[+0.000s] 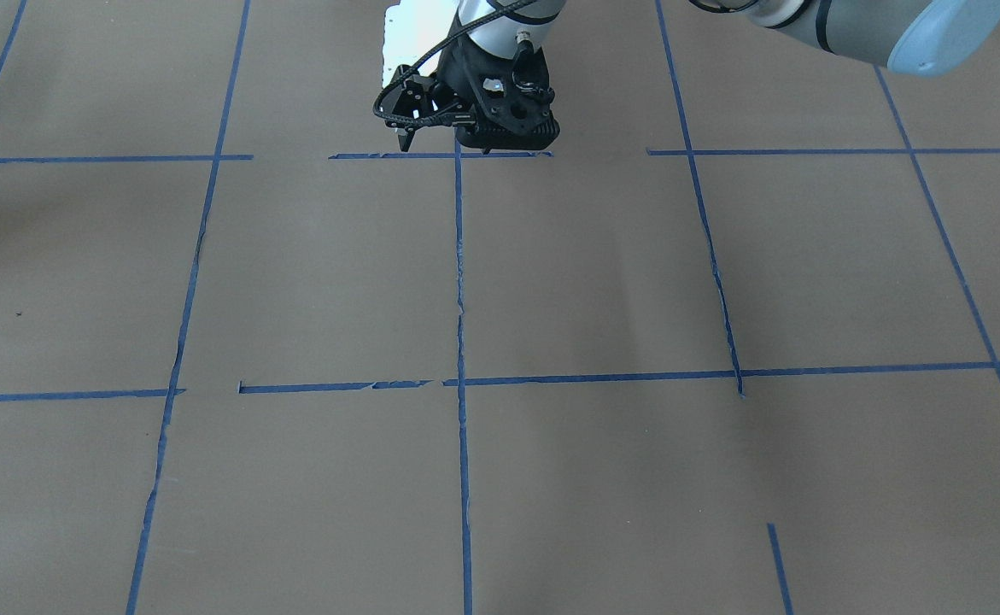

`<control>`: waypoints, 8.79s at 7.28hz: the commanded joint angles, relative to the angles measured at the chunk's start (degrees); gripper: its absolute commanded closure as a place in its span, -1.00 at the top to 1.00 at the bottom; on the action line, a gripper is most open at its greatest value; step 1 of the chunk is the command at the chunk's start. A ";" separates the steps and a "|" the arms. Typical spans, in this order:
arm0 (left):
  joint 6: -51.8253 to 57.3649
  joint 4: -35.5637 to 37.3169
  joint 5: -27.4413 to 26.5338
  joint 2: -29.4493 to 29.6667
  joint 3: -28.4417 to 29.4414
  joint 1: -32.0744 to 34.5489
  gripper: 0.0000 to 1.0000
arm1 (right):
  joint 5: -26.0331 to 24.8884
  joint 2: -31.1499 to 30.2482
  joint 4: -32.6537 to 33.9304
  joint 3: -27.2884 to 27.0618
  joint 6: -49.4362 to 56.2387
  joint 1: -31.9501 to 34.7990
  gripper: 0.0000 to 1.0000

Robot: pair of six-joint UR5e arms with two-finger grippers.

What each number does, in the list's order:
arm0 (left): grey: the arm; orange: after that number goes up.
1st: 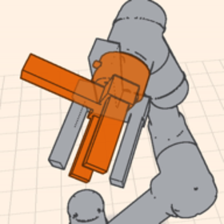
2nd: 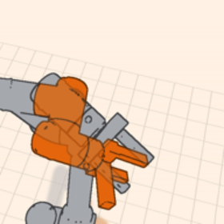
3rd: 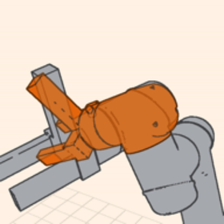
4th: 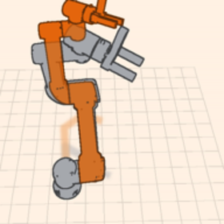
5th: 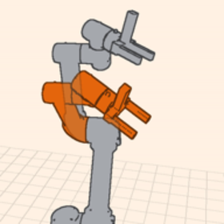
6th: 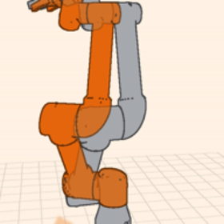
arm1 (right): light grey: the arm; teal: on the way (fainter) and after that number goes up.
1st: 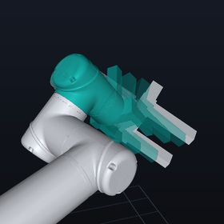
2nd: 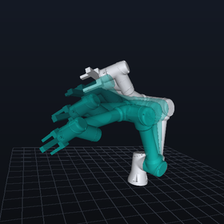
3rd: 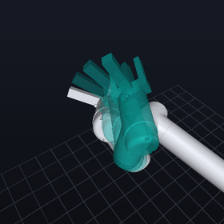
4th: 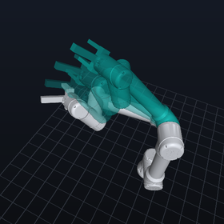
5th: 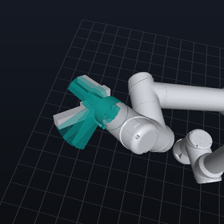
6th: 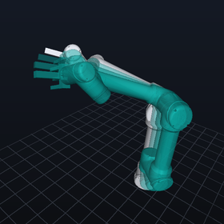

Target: Left arm hands cup to right arm to dump lemon

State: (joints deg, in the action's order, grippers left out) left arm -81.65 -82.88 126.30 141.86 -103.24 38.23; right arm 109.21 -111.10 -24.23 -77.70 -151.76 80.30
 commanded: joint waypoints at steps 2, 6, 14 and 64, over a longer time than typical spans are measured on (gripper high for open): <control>0.00 0.00 -0.09 0.00 -0.12 0.09 1.00 | -0.66 2.27 -8.42 5.51 -21.91 1.52 -0.60; -0.09 0.09 -0.09 -0.09 -0.47 0.09 1.00 | -2.24 4.75 -13.09 8.18 -37.52 2.75 -0.57; -0.09 0.00 0.00 -0.62 -0.48 0.09 1.00 | -2.59 6.86 -0.60 -1.62 -20.97 -0.13 -0.55; 2.79 10.02 0.26 -2.76 -9.39 7.82 -1.00 | -70.39 47.99 91.30 -27.94 96.83 -70.04 1.00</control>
State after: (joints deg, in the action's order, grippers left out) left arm -80.25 -72.95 126.49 144.21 -107.16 45.16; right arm 34.93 -62.93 67.13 -105.35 -55.02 8.98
